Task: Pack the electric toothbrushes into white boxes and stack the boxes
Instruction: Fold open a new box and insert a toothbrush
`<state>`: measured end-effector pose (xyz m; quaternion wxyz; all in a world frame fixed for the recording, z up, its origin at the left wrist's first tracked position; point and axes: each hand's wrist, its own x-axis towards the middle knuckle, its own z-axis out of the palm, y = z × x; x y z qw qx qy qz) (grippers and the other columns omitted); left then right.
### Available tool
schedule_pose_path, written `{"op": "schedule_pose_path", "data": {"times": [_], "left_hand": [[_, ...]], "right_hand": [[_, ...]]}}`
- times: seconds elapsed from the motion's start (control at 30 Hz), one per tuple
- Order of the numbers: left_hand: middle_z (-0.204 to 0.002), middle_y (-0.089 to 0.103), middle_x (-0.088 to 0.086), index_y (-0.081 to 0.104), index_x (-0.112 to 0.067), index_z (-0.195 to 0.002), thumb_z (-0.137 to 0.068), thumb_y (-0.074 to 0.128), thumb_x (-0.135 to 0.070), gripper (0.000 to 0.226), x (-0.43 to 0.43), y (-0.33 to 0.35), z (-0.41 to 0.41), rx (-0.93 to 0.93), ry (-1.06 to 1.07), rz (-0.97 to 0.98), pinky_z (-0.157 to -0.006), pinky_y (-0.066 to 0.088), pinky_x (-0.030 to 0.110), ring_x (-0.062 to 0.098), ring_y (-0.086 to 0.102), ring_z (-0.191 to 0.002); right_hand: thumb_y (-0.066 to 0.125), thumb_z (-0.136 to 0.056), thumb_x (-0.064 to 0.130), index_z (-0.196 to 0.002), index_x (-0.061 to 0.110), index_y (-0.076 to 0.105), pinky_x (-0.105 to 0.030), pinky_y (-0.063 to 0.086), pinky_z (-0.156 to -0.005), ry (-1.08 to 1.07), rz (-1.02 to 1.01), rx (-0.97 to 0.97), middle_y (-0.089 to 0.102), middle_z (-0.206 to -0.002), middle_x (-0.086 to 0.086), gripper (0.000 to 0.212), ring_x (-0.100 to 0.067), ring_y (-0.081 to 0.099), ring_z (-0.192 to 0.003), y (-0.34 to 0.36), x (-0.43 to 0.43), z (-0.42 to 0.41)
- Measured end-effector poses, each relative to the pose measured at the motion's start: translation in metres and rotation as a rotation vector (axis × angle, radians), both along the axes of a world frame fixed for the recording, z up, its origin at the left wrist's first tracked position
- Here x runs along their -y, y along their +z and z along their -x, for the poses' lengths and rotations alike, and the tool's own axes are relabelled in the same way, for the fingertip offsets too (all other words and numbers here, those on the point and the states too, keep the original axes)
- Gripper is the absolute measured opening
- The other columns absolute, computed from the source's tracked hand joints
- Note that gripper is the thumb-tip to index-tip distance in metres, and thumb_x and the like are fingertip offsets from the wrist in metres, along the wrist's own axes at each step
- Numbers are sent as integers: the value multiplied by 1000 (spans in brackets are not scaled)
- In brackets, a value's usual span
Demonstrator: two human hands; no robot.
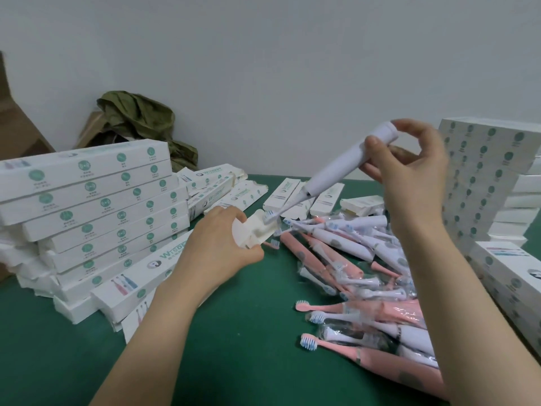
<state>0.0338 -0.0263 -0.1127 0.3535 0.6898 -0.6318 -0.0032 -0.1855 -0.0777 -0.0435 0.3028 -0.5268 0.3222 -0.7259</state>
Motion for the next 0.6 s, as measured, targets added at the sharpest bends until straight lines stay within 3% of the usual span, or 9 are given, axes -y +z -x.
{"op": "schedule_pose_path", "data": {"times": [0.13,0.27,0.33,0.47,0.6], "left_hand": [[-104,51,-8,54,-28,-104,-65,70,-35,43,-1,0,6,7,-18,65,-64,23,21,8,39,-89],[-101,54,-5,60,-20,-107,-66,71,-32,44,-1,2,16,-21,-27,240,-68,23,17,7,40,-86],[-100,54,-5,61,-16,-111,-65,75,-27,49,-2,5,23,-39,-24,340,-70,24,14,2,37,-84],[-96,57,-2,62,-14,-113,-64,75,-25,52,-6,10,33,-55,-36,416,-70,28,9,0,38,-82],[-97,55,-10,63,-16,-114,-64,76,-28,53,-9,11,35,-100,-32,437,-79,25,-6,-6,39,-86]], "right_hand": [[67,-87,11,-96,26,54,-37,59,-74,32,16,-36,68,-78,-9,21,-25,70,-82,-4,-4,-13],[70,-84,9,-94,19,56,-38,60,-74,112,-17,-30,69,-80,-18,19,-29,70,-79,-11,-6,-27],[73,-81,10,-90,19,58,-39,59,-76,171,-46,-87,70,-80,-14,19,-25,70,-78,-16,-10,-40],[82,-70,24,-74,36,64,-12,43,-68,105,27,-488,59,-83,12,22,4,53,-69,-22,-17,-56],[74,-80,22,-85,22,75,-5,32,-64,185,109,-872,51,-87,10,5,4,45,-68,-20,-21,-53]]}}
